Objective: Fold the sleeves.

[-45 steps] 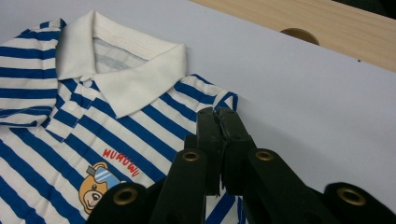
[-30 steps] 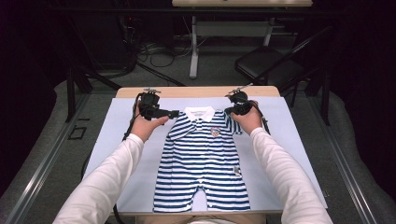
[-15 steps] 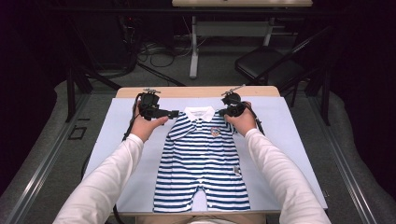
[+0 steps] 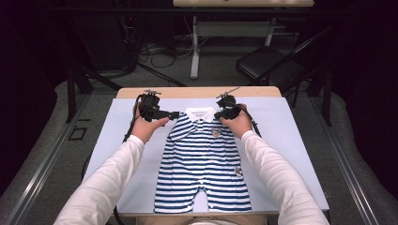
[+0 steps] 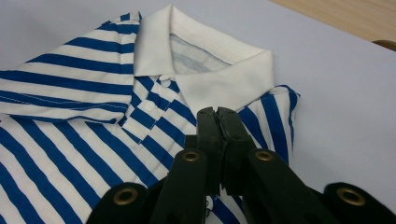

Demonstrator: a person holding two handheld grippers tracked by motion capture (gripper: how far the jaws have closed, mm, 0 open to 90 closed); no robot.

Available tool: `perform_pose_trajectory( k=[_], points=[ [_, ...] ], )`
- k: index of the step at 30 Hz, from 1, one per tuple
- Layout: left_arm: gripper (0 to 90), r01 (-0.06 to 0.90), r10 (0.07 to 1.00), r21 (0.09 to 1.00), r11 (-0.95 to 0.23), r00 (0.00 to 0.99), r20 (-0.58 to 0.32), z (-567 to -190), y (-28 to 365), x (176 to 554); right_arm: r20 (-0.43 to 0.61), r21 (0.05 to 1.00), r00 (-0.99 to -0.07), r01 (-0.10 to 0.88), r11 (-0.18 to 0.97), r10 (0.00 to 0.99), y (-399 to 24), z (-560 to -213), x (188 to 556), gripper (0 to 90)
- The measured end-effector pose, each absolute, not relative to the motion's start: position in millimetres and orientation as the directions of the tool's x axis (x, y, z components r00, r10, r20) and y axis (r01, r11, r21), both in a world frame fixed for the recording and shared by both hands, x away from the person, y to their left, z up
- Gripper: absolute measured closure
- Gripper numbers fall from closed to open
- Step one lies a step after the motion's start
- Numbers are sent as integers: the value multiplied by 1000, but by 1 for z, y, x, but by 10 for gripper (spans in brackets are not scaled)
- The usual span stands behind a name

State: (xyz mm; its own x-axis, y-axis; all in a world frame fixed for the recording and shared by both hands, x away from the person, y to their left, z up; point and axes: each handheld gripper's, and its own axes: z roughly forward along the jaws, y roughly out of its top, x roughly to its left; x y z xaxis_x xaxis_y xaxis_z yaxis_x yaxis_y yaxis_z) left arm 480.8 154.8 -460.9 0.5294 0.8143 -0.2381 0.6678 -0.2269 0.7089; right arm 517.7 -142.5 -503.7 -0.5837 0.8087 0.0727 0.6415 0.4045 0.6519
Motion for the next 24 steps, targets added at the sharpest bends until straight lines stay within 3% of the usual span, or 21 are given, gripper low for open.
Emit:
perform_pose_trajectory(
  k=[24],
  points=[
    [17, 666, 816, 713, -220, 526, -240, -461, 157, 480, 75, 612, -613, 651, 449, 786, -104, -523, 509, 889]
  ],
)
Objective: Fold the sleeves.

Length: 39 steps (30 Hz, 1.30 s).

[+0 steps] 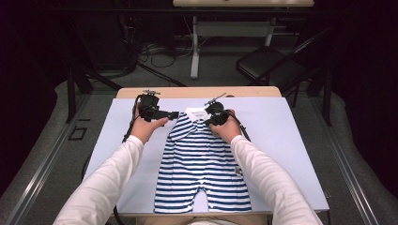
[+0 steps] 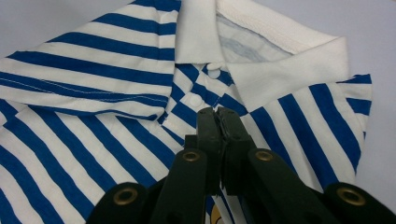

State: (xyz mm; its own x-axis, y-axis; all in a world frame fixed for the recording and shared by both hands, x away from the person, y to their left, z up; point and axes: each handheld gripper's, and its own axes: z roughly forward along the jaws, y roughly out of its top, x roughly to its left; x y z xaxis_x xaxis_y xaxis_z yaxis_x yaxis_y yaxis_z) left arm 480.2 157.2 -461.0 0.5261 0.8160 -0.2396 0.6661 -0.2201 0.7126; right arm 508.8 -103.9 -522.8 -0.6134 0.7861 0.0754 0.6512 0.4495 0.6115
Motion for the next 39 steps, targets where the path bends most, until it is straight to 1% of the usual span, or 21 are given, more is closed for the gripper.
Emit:
perform_pose_trajectory(
  k=[5, 6, 8, 9, 11, 12, 14, 16, 17, 19, 22, 23, 25, 28, 31, 34, 36, 37, 39],
  points=[
    [17, 667, 815, 712, -220, 527, -241, -462, 158, 480, 74, 596, -614, 659, 459, 786, -101, -526, 507, 888],
    [17, 669, 816, 711, -217, 524, -244, -462, 157, 480, 77, 608, -613, 654, 450, 786, -100, -527, 507, 888],
    [17, 669, 816, 711, -217, 524, -245, -462, 157, 480, 87, 601, -600, 669, 438, 795, -99, -528, 506, 888],
    [17, 668, 815, 712, -216, 525, -245, -463, 156, 480, 76, 608, -616, 651, 454, 784, -99, -529, 507, 888],
    [17, 668, 814, 711, -218, 526, -245, -463, 156, 480, 69, 593, -621, 655, 468, 781, -98, -530, 506, 887],
    [17, 668, 814, 711, -218, 526, -245, -462, 156, 480, 71, 603, -621, 650, 462, 781, -97, -531, 506, 887],
    [17, 669, 814, 710, -220, 527, -244, -463, 156, 480, 77, 590, -616, 662, 462, 784, -96, -532, 505, 887],
    [17, 665, 814, 713, -221, 529, -241, -463, 156, 480, 68, 598, -623, 651, 468, 779, -95, -534, 506, 887],
    [17, 667, 814, 712, -219, 527, -244, -464, 156, 480, 70, 583, -625, 658, 476, 778, -95, -533, 506, 887],
    [17, 667, 813, 710, -225, 530, -240, -464, 157, 480, 67, 596, -622, 652, 469, 780, -95, -536, 506, 885],
    [17, 672, 815, 709, -215, 523, -249, -465, 157, 480, 79, 575, -610, 674, 463, 789, -94, -537, 504, 884],
    [17, 669, 815, 711, -217, 525, -245, -465, 157, 480, 69, 581, -623, 660, 477, 779, -95, -537, 506, 881],
    [17, 670, 814, 709, -222, 528, -244, -466, 157, 480, 80, 580, -615, 669, 465, 785, -94, -538, 506, 874],
    [17, 669, 815, 710, -221, 526, -243, -466, 158, 480, 91, 588, -619, 666, 460, 780, -93, -540, 506, 846],
    [17, 673, 818, 707, -218, 521, -244, -466, 157, 480, 102, 578, -616, 676, 458, 781, -92, -539, 505, 793],
    [17, 672, 816, 708, -219, 524, -245, -467, 157, 480, 99, 601, -627, 657, 456, 773, -91, -540, 505, 751],
    [17, 671, 815, 707, -222, 526, -243, -467, 157, 480, 105, 591, -624, 666, 455, 775, -92, -538, 505, 700],
    [17, 670, 815, 707, -226, 528, -240, -467, 157, 480, 104, 611, -621, 656, 443, 777, -92, -539, 506, 680],
    [17, 671, 814, 706, -228, 529, -240, -467, 156, 480, 109, 608, -618, 661, 440, 778, -92, -537, 506, 630]
  ],
)
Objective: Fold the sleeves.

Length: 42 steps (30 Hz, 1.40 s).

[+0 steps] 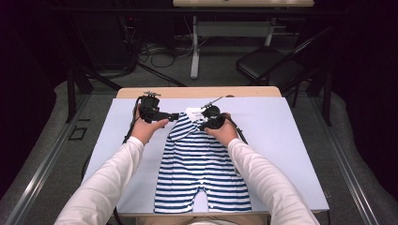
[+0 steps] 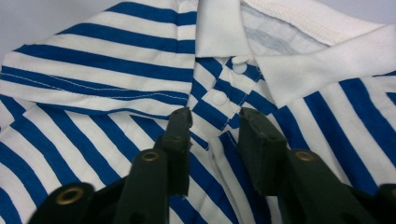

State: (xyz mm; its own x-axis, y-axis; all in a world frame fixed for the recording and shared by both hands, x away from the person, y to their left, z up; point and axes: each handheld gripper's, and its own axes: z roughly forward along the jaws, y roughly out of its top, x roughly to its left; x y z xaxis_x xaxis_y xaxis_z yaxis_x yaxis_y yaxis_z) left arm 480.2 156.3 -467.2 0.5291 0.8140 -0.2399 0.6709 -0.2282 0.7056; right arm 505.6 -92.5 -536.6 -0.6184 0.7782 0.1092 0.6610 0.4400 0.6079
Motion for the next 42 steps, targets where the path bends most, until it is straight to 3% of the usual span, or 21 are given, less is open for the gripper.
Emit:
perform_pose_trajectory(
  k=[10, 18, 32, 35, 42],
  points=[
    [17, 675, 817, 700, -234, 527, -234, -469, 155, 481, 97, 631, -587, 661, 407, 804, -100, -526, 507, 327],
    [17, 680, 819, 696, -231, 522, -239, -469, 154, 482, 102, 636, -563, 671, 382, 820, -107, -518, 508, 160],
    [19, 678, 818, 696, -238, 526, -233, -467, 154, 483, 97, 678, -562, 641, 359, 821, -115, -500, 502, 137],
    [19, 677, 819, 696, -241, 527, -229, -467, 153, 484, 85, 683, -555, 638, 357, 828, -115, -495, 501, 49],
    [19, 680, 819, 694, -236, 524, -234, -469, 149, 490, 82, 673, -563, 640, 370, 823, -117, -489, 499, 0]
  ],
)
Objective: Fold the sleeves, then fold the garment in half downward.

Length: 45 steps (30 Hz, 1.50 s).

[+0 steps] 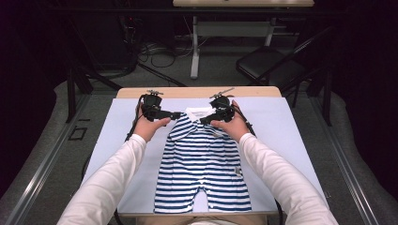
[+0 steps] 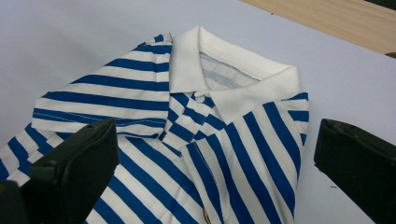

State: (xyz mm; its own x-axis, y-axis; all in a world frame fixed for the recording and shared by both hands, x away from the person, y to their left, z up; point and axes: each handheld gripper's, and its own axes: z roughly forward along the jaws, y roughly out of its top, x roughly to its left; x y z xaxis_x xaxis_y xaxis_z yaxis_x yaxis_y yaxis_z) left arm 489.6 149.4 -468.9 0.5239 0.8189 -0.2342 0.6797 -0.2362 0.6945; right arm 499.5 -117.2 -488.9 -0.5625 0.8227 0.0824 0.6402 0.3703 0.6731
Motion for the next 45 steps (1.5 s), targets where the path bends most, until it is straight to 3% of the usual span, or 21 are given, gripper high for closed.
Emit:
perform_pose_trajectory(
  k=[34, 42, 45],
  points=[
    [29, 682, 818, 682, -265, 533, -215, -455, 123, 520, 54, 650, -534, 660, 376, 844, -135, -458, 527, 0],
    [55, 702, 822, 666, -250, 518, -237, -456, 123, 527, 56, 651, -520, 666, 363, 852, -139, -454, 537, 0],
    [107, 707, 822, 665, -242, 513, -246, -457, 122, 530, 64, 649, -508, 675, 351, 859, -142, -456, 540, 3]
  ],
)
